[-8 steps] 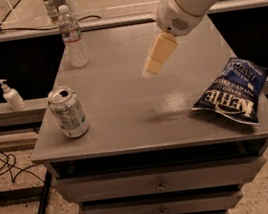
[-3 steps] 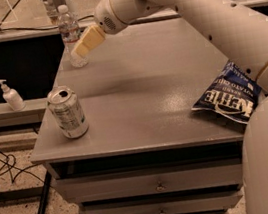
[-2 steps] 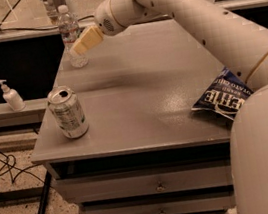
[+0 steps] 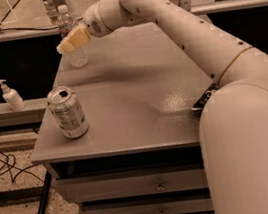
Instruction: Knock water bottle over
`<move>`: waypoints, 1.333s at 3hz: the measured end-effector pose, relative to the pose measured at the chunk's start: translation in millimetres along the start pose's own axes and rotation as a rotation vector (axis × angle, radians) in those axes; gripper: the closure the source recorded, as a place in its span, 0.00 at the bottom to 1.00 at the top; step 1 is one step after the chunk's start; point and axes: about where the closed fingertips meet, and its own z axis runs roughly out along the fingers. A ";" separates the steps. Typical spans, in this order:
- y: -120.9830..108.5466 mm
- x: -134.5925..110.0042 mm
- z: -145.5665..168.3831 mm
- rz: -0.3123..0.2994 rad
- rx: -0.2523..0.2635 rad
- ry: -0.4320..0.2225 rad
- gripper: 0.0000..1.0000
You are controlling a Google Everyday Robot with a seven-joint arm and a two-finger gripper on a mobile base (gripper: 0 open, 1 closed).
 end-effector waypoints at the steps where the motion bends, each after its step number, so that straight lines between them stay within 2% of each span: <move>1: 2.8 -7.6 21.5 0.011 -0.030 -0.027 0.18; 2: 2.2 -7.2 24.8 0.028 -0.029 -0.046 0.41; 3: -2.0 -1.7 14.2 0.042 -0.002 -0.051 0.64; 4: -11.7 -1.2 -14.9 0.021 0.027 -0.021 0.88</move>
Offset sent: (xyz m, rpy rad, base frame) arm 0.0117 0.0172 -0.0041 0.0818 0.0189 -0.0005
